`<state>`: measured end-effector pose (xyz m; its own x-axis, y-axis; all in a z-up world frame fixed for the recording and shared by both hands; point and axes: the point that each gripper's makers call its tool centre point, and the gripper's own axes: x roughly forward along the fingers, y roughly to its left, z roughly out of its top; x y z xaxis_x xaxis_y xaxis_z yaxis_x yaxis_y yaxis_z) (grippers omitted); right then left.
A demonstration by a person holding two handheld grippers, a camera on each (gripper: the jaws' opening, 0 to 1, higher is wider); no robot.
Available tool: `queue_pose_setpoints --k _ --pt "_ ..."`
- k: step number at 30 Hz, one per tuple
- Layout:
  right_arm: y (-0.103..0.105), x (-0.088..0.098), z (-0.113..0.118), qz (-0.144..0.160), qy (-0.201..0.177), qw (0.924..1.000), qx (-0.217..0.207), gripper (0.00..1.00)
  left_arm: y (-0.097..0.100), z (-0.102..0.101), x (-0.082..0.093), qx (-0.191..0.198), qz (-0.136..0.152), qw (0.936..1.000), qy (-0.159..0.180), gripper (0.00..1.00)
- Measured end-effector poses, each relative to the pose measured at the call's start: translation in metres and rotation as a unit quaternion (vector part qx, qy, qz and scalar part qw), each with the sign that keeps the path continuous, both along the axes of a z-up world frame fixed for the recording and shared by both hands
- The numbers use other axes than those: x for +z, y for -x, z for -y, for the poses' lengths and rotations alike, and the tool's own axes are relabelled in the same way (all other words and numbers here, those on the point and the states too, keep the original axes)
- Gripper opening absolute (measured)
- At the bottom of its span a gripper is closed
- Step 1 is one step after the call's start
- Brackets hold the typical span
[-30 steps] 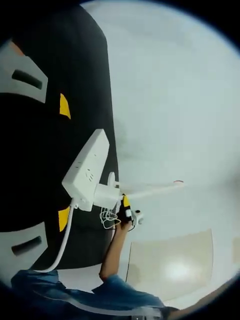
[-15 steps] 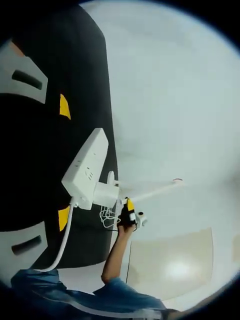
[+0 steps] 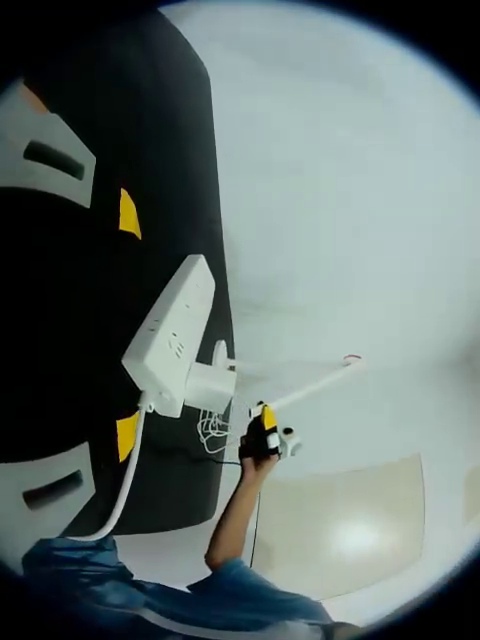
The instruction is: Insert the desk lamp plug into the socket, turn on the power strip switch, turn on the lamp switch, then turn off the lamp switch, turn off the power strip switch, and remove the plug from the socket.
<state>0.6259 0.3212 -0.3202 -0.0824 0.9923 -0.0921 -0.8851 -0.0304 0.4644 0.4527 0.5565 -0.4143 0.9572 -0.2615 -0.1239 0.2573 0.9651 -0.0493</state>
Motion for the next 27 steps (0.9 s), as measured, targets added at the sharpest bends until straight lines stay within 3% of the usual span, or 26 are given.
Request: queue_pose_setpoints --k 2,7,27 --pt "-0.001 0.003 0.0 -0.004 0.0 1.0 0.003 0.1 0.0 0.0 0.0 0.0 0.0 1.0 -0.002 0.62" --pt "0.018 0.01 -0.001 -0.009 0.0 0.9999 0.011 0.1 0.001 0.001 0.0 0.0 0.001 1.0 -0.004 0.62" --pt "0.032 0.048 0.002 -0.046 -0.019 0.9977 0.046 0.11 0.001 0.002 0.002 -0.002 0.005 1.0 -0.003 0.62"
